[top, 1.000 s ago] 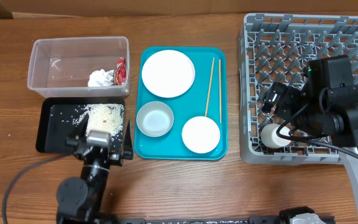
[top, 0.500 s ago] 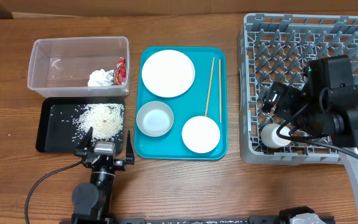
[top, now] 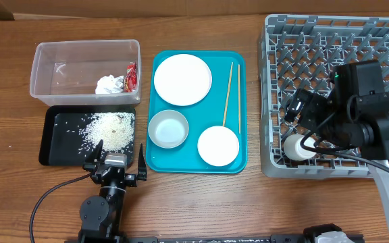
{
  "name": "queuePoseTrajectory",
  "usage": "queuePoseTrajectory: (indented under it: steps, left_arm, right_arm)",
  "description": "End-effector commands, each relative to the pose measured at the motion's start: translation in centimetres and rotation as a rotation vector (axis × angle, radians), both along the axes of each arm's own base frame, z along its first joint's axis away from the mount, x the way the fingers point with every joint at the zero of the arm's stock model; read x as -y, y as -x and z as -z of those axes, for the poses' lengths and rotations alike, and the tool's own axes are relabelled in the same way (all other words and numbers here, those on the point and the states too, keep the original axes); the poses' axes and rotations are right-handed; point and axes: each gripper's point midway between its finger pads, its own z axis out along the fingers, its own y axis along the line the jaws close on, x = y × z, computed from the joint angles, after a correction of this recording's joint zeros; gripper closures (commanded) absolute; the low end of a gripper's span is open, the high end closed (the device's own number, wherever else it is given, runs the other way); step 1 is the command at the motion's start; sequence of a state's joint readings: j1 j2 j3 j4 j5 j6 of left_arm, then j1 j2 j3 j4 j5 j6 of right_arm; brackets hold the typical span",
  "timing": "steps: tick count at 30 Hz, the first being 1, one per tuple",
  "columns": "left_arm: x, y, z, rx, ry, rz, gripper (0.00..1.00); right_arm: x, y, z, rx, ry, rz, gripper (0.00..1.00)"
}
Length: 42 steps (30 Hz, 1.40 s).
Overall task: Sort waste into correct bins and load items into the dishwasher
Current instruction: 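Reach the right gripper to the chopsticks and grasp one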
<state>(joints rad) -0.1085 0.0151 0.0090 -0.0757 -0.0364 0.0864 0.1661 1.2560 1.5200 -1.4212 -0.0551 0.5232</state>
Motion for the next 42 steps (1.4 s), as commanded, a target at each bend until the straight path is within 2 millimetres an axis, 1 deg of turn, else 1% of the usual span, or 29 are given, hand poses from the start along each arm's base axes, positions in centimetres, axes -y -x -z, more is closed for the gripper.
queuePoseTrajectory:
  steps: [1,4,5,6,8,9,10,11,12,15,16,17,18,19,20,21,22,23,24,25,26,29,30,31,34,37,40,41,42]
  left_arm:
    - [0.0,0.0,0.0,0.007,-0.017,0.005,0.0]
    - [0.0,0.0,0.0,0.007,-0.017,0.005,0.0]
    - [0.0,0.0,0.0,0.007,-0.017,0.005,0.0]
    - [0.0,0.0,0.0,0.007,-0.017,0.005,0.0]
    - [0.0,0.0,0.0,0.007,-0.017,0.005,0.0]
    - [0.0,0.0,0.0,0.007,-0.017,0.005,0.0]
    - [0.0,0.0,0.0,0.007,-0.017,0.005,0.0]
    - [0.0,0.0,0.0,0.007,-0.017,0.005,0.0]
    - [0.0,0.0,0.0,0.007,-0.017,0.005,0.0]
    - [0.0,0.0,0.0,0.007,-0.017,0.005,0.0]
    - [0.0,0.0,0.0,0.007,-0.017,0.005,0.0]
    - [0.0,0.0,0.0,0.007,-0.017,0.005,0.0]
    - [0.0,0.0,0.0,0.007,-0.017,0.005,0.0]
    - [0.0,0.0,0.0,0.007,-0.017,0.005,0.0]
    - [0.0,0.0,0.0,0.007,-0.017,0.005,0.0]
    - [0.0,0.0,0.0,0.007,-0.017,0.005,0.0]
    - [0.0,0.0,0.0,0.007,-0.017,0.005,0.0]
    - [0.0,0.0,0.0,0.007,-0.017,0.005,0.0]
    - [0.0,0.0,0.0,0.007,-0.017,0.005,0.0]
    - [0.0,0.0,0.0,0.007,-0.017,0.005,0.0]
    - [0.0,0.0,0.0,0.007,-0.017,0.005,0.0]
    - [0.0,0.0,0.0,0.007,-0.017,0.005,0.0]
    - [0.0,0.0,0.0,0.007,-0.017,0.005,0.0]
    - [0.0,0.0,0.0,0.007,-0.017,0.005,0.0]
    - [0.0,0.0,0.0,0.007,-0.017,0.005,0.0]
    - [0.0,0.0,0.0,0.007,-0.017,0.005,0.0]
    - [0.0,0.0,0.0,0.007,-0.017,0.005,0.0]
    - [0.0,0.0,0.0,0.007,-0.017,0.005,0.0]
    - [0.0,0.0,0.0,0.007,-0.017,0.005,0.0]
  right_arm:
    - [-0.1,-0.2,-0.5,0.021,-0.003,-0.001,0.0]
    - [-0.7,-3.2,-2.4,0.165,-0.031,-0.003,0.0]
    - [-1.0,-3.8,-2.7,0.184,-0.045,-0.009,0.0]
    - [-1.0,-4.0,-2.4,0.176,-0.043,-0.008,0.0]
    - [-1.4,-4.0,-1.2,0.117,-0.057,-0.012,0.0]
    - [-2.1,-3.9,-0.9,0.096,-0.091,-0.036,0.0]
    - [-3.7,-3.7,-0.4,0.059,-0.151,-0.091,0.0]
    - [-5.9,-3.3,0.1,0.03,-0.211,-0.2,0.0]
    - [-7.4,-2.9,1.0,-0.002,-0.231,-0.258,0.0]
    - [-10.4,-1.7,3.4,-0.071,-0.179,-0.35,0.0]
    - [-11.2,-1.4,4.3,-0.084,-0.126,-0.359,0.0]
    - [-11.5,-1.4,5.0,-0.077,-0.052,-0.349,0.0]
    - [-11.7,-1.7,5.4,-0.053,0.022,-0.343,0.0]
    - [-12.4,-2.5,5.5,-0.001,0.085,-0.355,0.0]
    - [-14.1,-3.5,5.8,0.058,0.117,-0.38,0.0]
    - [-14.8,-4.0,5.9,0.08,0.123,-0.389,0.0]
    - [-15.6,-4.7,6.3,0.095,0.123,-0.395,0.04]
    - [-16.1,-5.9,7.0,0.105,0.121,-0.385,0.09]
    - [-16.1,-6.5,7.4,0.108,0.121,-0.375,0.12]
    - [-15.9,-8.1,8.1,0.116,0.12,-0.347,0.2]
    - [-15.5,-9.6,8.8,0.125,0.117,-0.318,0.21]
    - [-14.1,-12.4,10.6,0.126,0.12,-0.259,0.27]
    - [-13.3,-13.6,11.8,0.111,0.123,-0.233,0.32]
    - [-13.0,-14.0,12.4,0.104,0.127,-0.223,0.34]
    - [-12.4,-15.2,15.5,0.057,0.144,-0.202,0.36]
    - [-12.6,-15.9,17.9,0.037,0.169,-0.233,0.38]
    - [-13.0,-16.6,21.6,0.001,0.194,-0.262,0.44]
    - [-13.0,-16.6,22.1,-0.007,0.196,-0.263,0.44]
    - [-13.1,-16.7,23.0,-0.017,0.196,-0.265,0.47]
